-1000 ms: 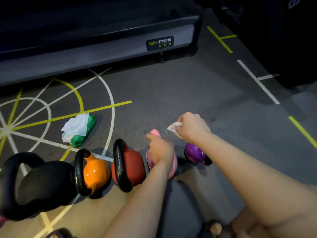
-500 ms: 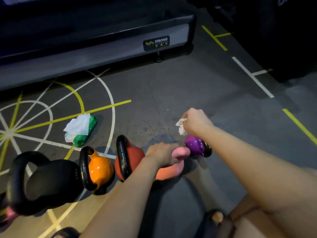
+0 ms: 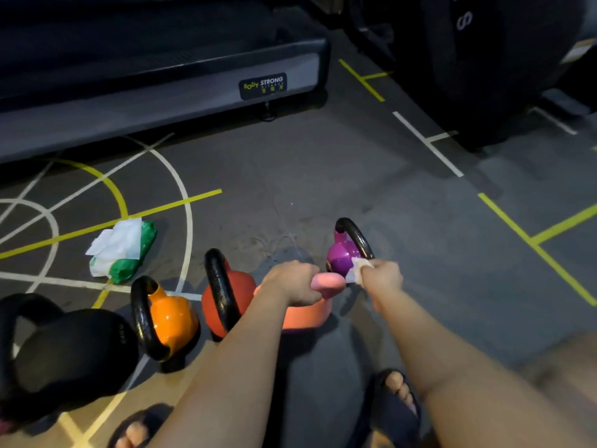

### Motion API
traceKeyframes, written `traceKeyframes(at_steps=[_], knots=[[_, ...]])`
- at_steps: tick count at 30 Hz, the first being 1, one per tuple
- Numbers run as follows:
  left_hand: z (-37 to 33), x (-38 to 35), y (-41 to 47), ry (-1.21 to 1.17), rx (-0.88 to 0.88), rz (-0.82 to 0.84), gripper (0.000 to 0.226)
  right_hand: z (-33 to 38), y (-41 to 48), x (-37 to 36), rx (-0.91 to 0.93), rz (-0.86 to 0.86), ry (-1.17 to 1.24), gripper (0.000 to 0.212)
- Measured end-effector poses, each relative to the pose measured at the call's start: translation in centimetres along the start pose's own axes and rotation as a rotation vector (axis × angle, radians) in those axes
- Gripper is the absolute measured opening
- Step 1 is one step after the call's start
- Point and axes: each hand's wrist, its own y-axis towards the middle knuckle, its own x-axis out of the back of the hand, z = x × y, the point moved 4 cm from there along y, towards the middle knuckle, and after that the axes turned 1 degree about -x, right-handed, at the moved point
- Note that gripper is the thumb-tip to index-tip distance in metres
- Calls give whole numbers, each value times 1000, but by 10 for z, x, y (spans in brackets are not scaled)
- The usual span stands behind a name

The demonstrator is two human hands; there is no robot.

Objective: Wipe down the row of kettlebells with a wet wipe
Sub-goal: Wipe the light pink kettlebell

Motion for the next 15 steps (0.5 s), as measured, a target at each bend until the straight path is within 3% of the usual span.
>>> traceKeyframes(at_steps=[3,6,10,15], knots=[[9,-1,12,-101,-11,70,29,-53,-8,-32,-164,-93,438,19],[13,-6,18,-264,10,99,55,-70,-12,-66,-164,9,665,20],[5,-1,20,-90,82,-156,57,-65,-18,-96,-163,66,802,19],[8,-4,30,-24,135,-123,50,-59,-37,-95,-64,-84,1087,24]])
